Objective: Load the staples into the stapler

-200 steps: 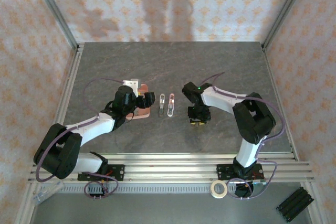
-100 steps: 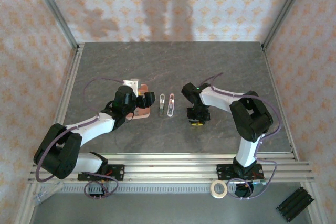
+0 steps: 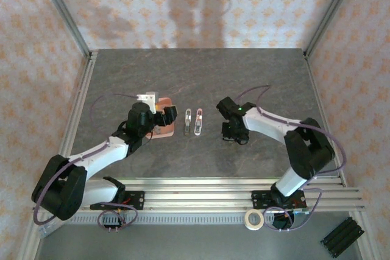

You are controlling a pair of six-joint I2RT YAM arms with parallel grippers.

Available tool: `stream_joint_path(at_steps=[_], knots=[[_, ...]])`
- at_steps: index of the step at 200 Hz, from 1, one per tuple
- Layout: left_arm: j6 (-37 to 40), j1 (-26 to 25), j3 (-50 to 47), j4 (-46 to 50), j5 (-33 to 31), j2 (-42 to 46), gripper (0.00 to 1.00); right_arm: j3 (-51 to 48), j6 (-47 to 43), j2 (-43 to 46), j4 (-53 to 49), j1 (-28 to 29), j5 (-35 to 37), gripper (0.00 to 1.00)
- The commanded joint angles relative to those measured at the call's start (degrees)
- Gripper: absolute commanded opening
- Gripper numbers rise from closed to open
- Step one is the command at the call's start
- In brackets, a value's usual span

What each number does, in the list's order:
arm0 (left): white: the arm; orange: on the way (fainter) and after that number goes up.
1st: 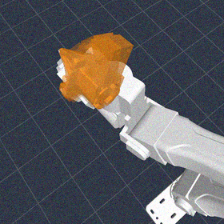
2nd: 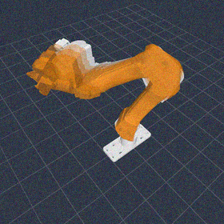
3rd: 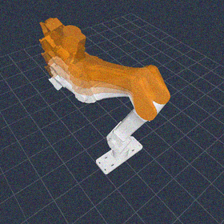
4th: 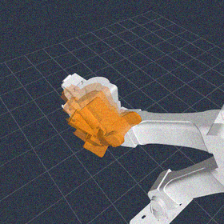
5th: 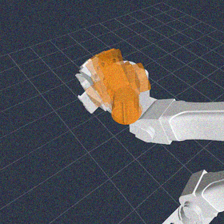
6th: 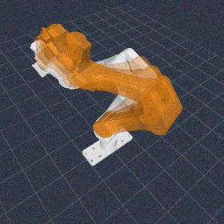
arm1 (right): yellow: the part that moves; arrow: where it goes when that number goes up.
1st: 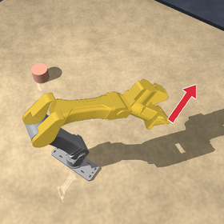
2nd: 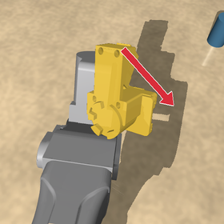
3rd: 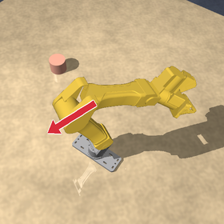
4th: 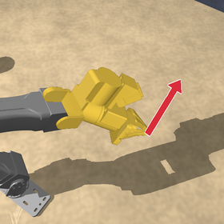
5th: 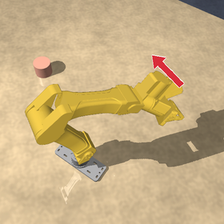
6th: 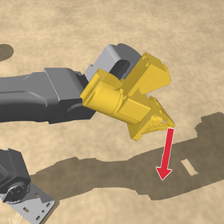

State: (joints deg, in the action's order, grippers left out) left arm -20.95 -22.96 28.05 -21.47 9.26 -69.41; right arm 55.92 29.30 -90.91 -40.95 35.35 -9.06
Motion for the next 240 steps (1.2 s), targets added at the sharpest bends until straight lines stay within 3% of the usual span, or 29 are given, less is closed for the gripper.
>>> stream_joint_path(at_steps=[1, 102, 141, 240], knots=[[-0.50, -0.20, -1.91, -1.53, -2.95, 1.69, 0.87, -1.72, 3.46, 3.14, 5.49, 1.61, 4.80, 0.15], [-2.00, 0.11, -10.21, -4.96, -8.10, 7.66, 1.00, -2.69, 9.02, 5.27, 15.45, 12.42, 13.63, 0.14], [-1.73, 0.23, -13.29, -7.23, -8.92, 9.90, 1.00, -2.17, 10.57, 4.39, 18.38, 16.50, 16.07, 0.15], [1.02, 0.46, -14.62, -6.35, -14.86, 11.54, 1.00, 8.72, 9.20, -7.09, 16.25, 17.37, 14.37, 0.14]])
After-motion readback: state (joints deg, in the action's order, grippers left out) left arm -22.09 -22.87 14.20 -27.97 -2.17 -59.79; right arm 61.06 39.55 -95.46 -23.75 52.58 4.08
